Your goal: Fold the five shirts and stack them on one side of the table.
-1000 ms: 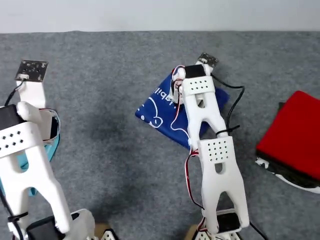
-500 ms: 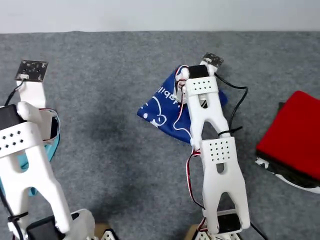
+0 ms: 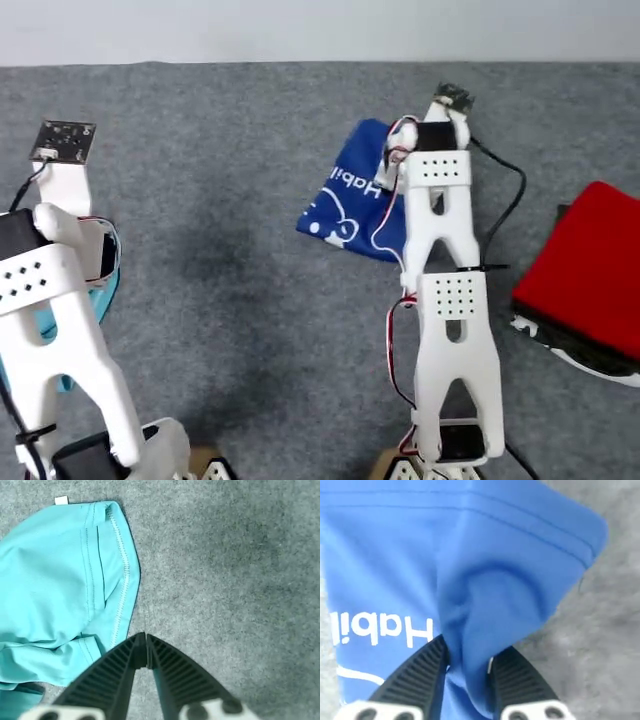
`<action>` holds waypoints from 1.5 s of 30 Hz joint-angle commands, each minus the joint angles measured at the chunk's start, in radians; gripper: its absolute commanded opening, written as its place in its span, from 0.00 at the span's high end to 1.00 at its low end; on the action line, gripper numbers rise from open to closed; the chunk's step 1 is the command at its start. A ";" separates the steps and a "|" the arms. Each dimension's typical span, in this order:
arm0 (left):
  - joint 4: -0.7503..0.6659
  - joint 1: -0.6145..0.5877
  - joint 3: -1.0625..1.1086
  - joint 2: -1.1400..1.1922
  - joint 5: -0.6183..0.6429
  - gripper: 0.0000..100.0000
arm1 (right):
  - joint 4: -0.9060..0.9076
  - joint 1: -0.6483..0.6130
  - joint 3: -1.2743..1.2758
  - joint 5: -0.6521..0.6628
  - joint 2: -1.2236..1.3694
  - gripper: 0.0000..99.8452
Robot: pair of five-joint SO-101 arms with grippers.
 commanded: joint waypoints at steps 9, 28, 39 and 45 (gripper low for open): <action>-0.012 0.002 -0.010 -0.031 -0.066 1.00 | 0.041 0.130 0.600 0.238 -0.739 0.99; -0.006 0.002 -0.010 -0.031 -0.064 1.00 | 0.004 0.526 0.744 0.545 -0.878 0.99; -0.009 0.002 -0.010 -0.028 -0.063 1.00 | -0.033 0.616 0.741 0.664 -0.894 0.99; -0.006 0.002 -0.010 -0.029 -0.063 1.00 | -0.113 0.725 0.741 0.723 -0.823 0.99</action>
